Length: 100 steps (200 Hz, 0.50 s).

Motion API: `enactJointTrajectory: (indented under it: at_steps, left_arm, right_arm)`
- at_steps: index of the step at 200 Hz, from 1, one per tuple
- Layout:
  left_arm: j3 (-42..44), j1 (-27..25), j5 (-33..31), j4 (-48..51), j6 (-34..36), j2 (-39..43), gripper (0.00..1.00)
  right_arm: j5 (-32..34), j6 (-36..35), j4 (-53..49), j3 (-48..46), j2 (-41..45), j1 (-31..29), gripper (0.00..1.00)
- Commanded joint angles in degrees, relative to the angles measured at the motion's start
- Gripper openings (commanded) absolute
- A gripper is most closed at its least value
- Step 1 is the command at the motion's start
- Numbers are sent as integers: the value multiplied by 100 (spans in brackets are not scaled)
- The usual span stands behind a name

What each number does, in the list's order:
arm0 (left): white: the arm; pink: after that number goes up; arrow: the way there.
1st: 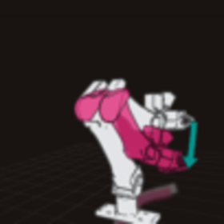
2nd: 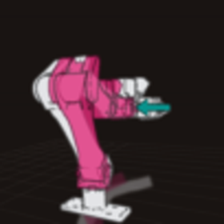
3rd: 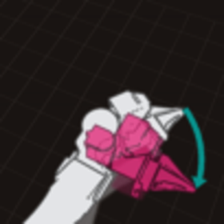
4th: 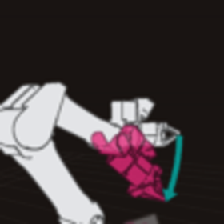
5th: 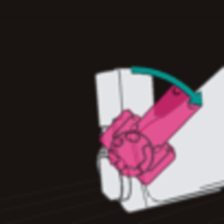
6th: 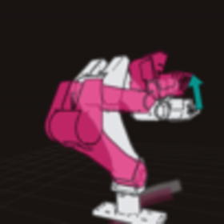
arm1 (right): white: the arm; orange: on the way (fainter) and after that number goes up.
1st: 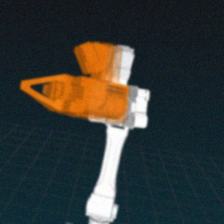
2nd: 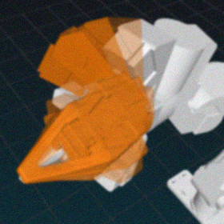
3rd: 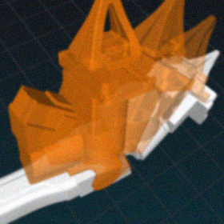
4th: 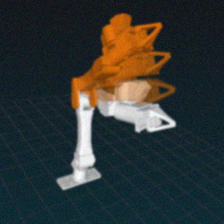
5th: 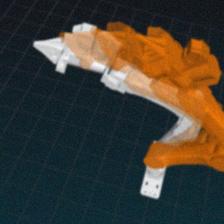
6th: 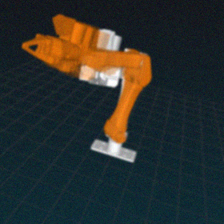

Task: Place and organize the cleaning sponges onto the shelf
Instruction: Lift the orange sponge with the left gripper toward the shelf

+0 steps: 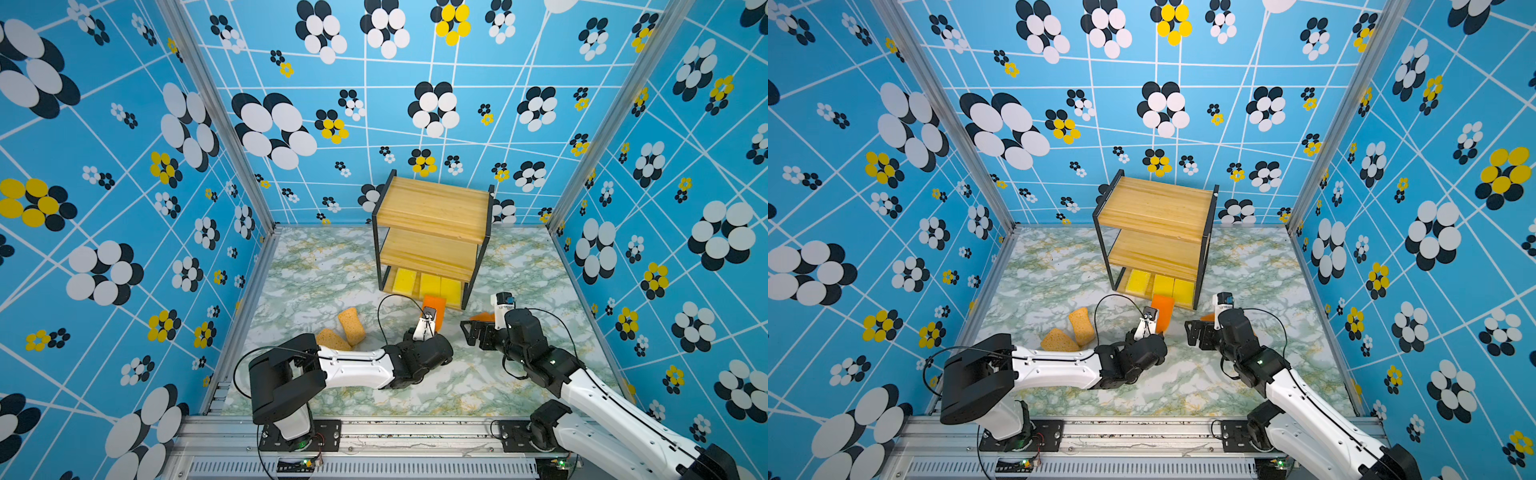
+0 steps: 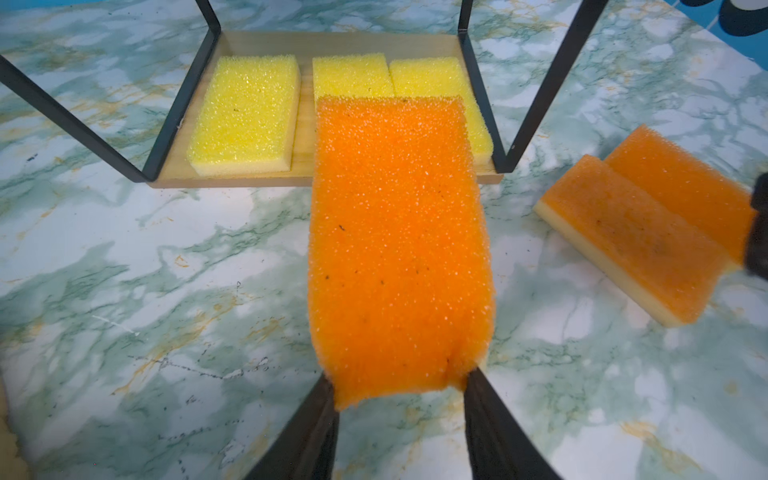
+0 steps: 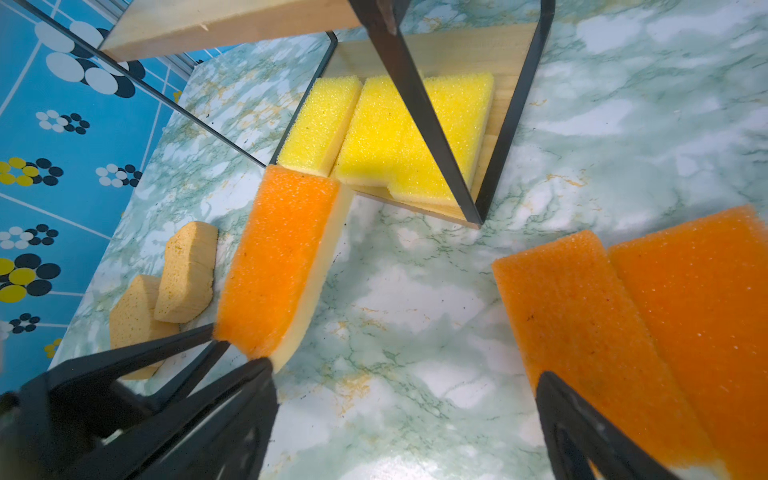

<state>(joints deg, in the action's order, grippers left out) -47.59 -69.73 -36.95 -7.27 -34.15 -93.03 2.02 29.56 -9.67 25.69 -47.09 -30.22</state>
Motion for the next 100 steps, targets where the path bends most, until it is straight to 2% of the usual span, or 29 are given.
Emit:
enactJointTrajectory:
  at_steps: [1,47,100]
  left_arm:
    - [177,-181,-126,39,303,318,48]
    - [179,-391,-371,430,314,876,48]
    - [-418,-359,-858,698,1071,1231,49]
  right_arm:
    - [151,85,-33,-134,125,42,99]
    - [226,102,-67,-156,223,77,99]
    - [281,102,-119,-175,303,97,99]
